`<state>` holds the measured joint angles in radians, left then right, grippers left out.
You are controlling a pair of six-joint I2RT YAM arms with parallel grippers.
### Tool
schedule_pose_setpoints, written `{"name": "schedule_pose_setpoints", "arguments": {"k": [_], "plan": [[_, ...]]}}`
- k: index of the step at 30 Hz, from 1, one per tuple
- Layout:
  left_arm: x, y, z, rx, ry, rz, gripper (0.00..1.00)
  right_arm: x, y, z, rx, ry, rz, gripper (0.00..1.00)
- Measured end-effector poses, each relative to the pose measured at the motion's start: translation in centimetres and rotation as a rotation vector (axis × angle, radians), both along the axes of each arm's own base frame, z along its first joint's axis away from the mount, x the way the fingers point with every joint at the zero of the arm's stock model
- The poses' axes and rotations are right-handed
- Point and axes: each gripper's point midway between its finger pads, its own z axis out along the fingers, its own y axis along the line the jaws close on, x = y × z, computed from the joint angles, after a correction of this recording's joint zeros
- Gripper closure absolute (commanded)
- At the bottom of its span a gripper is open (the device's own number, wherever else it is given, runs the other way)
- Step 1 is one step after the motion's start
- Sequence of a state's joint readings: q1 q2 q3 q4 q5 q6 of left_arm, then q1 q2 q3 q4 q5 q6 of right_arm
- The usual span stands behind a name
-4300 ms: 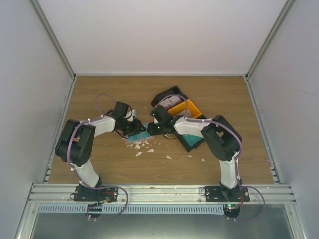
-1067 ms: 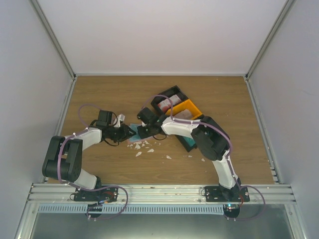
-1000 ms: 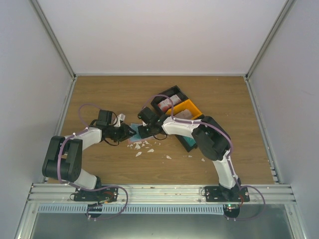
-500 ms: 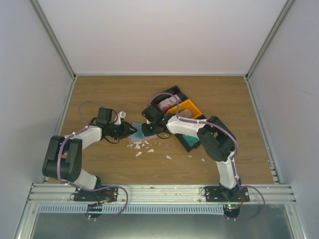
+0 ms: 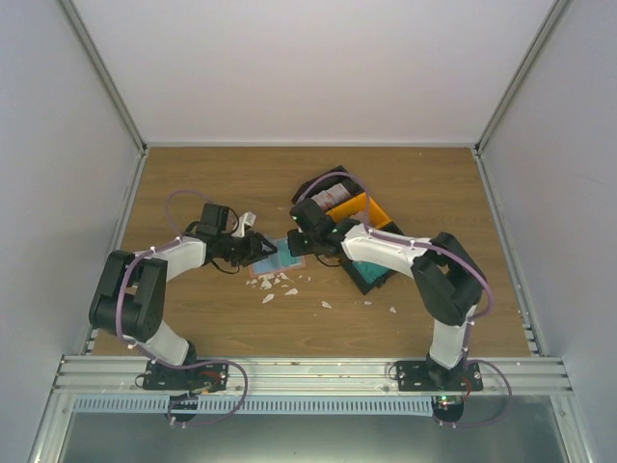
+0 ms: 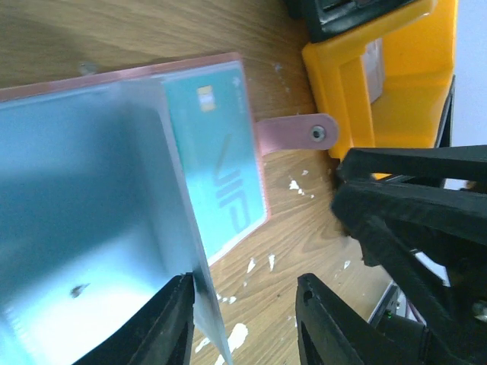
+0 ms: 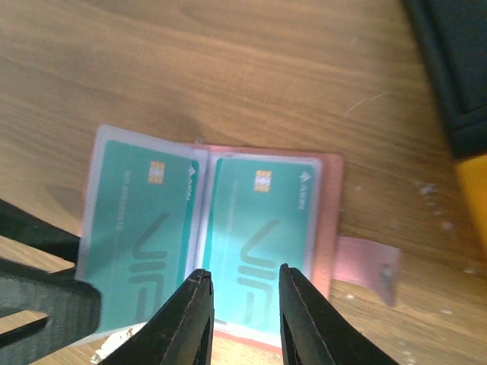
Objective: Put the credit cards into the card holder
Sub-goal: Insert the credit card into the card holder, then pick up the credit card from the storage box.
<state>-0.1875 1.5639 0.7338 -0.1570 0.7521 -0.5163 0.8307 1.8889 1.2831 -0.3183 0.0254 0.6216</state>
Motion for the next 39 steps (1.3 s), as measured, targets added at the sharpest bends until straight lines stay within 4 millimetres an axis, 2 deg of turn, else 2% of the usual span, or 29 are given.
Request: {"name": "schedule_pose_setpoints", "arguments": {"k": [5, 12, 20, 26, 30, 33, 36, 39], "plan": [[1.0, -2.1, 0.7, -0.019, -0.024, -0.039, 0.48, 0.7, -2.6, 2.7, 0.025, -0.056, -0.075, 0.7], [2.1, -4.1, 1.0, -0.025, -0.04, -0.07, 0.39, 1.7, -6.9, 5.5, 0.041, -0.106, -0.165, 0.63], [3.0, -3.5, 1.9, 0.027, -0.098, -0.029, 0.38, 2.3, -12.4, 8.3, 0.046, -0.142, -0.207, 0.54], [2.8, -2.0, 6.0, 0.064, -0.238, 0.038, 0.35, 2.2, -14.9, 9.3, 0.003, -0.16, -0.186, 0.48], [2.0, -0.7, 9.1, 0.083, -0.351, 0.091, 0.28, 2.1, -15.2, 9.3, -0.039, -0.152, -0.131, 0.47], [1.5, 0.1, 10.7, 0.094, -0.411, 0.127, 0.25, 3.1, -14.2, 9.9, -0.05, -0.156, -0.08, 0.47], [1.5, 0.4, 11.1, 0.095, -0.423, 0.147, 0.26, 5.2, -12.7, 10.7, -0.049, -0.178, -0.034, 0.47], [1.9, 0.0, 9.9, 0.088, -0.368, 0.144, 0.3, 7.9, -10.7, 10.9, -0.058, -0.19, 0.022, 0.5]]}}
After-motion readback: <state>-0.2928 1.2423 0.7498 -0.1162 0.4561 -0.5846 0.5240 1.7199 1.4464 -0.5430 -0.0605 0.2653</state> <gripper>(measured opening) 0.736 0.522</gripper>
